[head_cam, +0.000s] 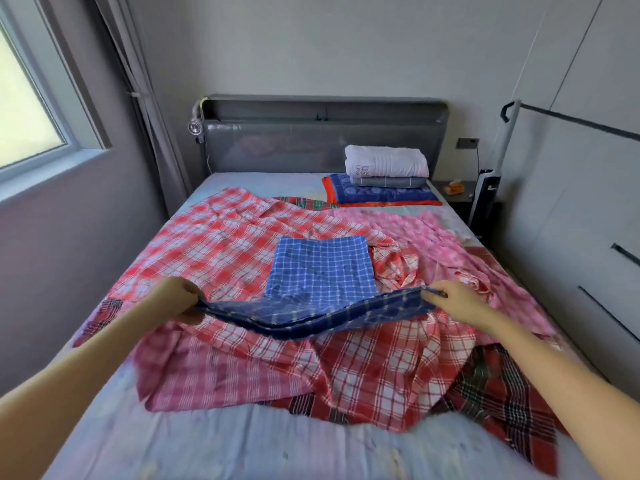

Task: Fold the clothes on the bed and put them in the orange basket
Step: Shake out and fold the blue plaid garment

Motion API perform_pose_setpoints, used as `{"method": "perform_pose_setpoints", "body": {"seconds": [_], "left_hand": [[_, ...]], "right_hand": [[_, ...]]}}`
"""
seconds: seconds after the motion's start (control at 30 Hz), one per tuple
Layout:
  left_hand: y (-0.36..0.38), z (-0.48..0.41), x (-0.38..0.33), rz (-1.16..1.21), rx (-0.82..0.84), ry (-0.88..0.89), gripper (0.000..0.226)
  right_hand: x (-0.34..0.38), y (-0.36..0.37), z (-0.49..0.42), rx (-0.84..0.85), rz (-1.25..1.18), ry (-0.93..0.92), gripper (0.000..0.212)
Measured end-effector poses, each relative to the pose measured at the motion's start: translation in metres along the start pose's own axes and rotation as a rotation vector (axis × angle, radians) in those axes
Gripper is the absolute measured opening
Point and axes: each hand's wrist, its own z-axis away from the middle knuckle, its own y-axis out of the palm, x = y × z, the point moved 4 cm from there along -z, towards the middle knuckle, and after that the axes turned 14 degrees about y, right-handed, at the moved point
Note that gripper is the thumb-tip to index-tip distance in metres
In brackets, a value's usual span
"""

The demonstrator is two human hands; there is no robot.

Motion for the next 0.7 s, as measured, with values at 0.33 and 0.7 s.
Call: {"method": "perform_pose_setpoints", "body": {"seconds": [0.33,0.7], "left_hand": [[0.059,0.172,0.012,-0.158,0.312,-0.191,0.019],[0.039,0.174,0.011,0.401,0.149,-0.479,0.022]], "right_hand": [[-0.086,0.016,0.124,0.224,0.239,-0.046,0.04],[-0.089,-0.001,0.129,0.392,-0.204,0.192,0.023]]}}
